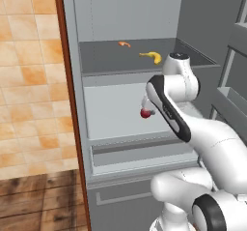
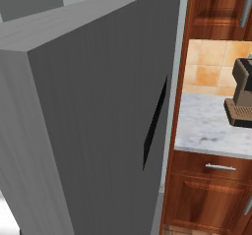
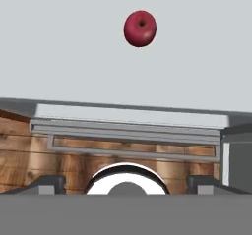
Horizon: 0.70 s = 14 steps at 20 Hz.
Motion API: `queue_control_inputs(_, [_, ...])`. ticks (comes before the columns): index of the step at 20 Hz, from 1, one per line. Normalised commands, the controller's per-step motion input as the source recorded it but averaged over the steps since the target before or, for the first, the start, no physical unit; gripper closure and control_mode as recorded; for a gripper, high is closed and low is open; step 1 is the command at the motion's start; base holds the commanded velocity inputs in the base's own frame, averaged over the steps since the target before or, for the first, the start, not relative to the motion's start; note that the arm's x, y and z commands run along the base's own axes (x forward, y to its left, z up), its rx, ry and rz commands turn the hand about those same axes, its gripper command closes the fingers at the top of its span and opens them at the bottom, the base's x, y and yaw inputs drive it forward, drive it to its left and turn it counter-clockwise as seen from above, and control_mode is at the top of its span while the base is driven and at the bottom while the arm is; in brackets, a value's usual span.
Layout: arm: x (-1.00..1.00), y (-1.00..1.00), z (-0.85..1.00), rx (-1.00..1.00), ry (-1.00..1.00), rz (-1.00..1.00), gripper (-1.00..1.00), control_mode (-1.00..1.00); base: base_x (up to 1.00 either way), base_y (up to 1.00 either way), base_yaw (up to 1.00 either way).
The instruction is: Pick up the apple and banana from the fridge and place one fruit on each plate on the dining counter.
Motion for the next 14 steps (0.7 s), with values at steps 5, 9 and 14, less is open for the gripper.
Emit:
queue_control_inputs(5, [0.47, 0.0, -0.34, 0.0, 0.0, -0.03, -1.0, -1.0, 0.0, 0.0, 0.0])
queue_control_inputs(9, [0.55, 0.0, -0.15, 0.0, 0.15, 0.0, -1.0, -1.0, 0.0, 0.0, 0.0])
queue_control_inputs(14, [0.49, -0.06, -0.05, 0.0, 0.03, 0.0, -1.0, -1.0, 0.0, 0.0, 0.0])
